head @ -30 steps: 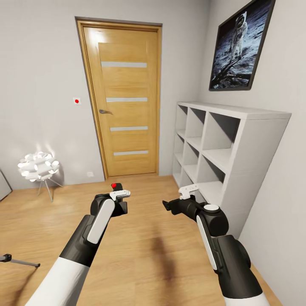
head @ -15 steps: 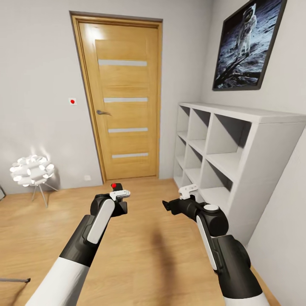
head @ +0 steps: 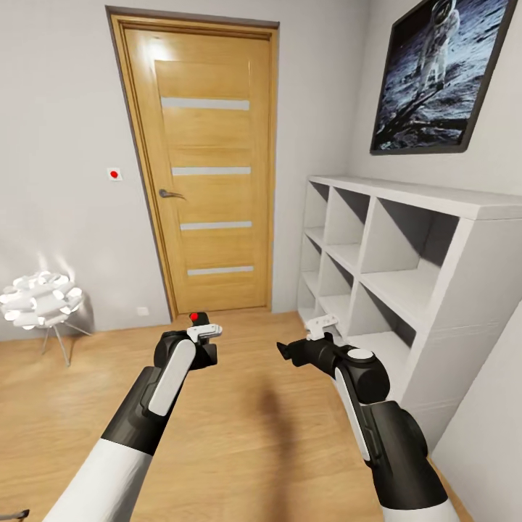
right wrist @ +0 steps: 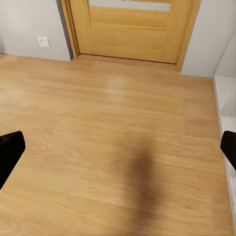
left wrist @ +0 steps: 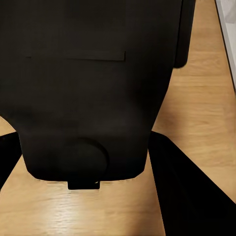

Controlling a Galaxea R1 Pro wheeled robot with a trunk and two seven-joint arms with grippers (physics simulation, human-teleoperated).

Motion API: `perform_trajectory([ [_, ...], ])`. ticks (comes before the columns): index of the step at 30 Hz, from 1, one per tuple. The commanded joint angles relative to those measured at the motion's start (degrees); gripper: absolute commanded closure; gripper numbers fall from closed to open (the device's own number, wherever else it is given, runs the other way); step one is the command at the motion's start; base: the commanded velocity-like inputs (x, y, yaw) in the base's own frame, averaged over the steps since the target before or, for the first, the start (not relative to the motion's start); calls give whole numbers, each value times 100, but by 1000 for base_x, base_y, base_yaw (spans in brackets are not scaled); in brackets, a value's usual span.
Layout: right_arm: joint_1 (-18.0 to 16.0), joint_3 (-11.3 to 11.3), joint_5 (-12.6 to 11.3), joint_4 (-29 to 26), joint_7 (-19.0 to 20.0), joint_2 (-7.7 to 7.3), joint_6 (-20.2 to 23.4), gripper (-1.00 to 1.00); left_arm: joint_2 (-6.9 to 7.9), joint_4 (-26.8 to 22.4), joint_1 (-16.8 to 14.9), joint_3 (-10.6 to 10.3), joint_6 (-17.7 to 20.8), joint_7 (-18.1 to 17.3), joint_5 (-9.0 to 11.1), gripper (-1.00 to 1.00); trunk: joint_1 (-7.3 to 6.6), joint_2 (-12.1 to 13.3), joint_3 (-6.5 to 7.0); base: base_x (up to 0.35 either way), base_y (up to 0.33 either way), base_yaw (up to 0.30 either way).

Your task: Attach the digital camera to the camera tripod in the bedroom.

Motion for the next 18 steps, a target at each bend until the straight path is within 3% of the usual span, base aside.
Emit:
perform_trajectory([
  [1, -5, -1, 61, -6, 46, 1, 23, -100, 1, -5, -5, -4, 21, 47, 41, 100, 1, -3, -6, 144, 0, 0],
  [18, -5, 5, 61, -6, 46, 0, 15, -100, 2, -5, -5, 1, 21, 45, 33, 100, 1, -3, -6, 48, 0, 0],
])
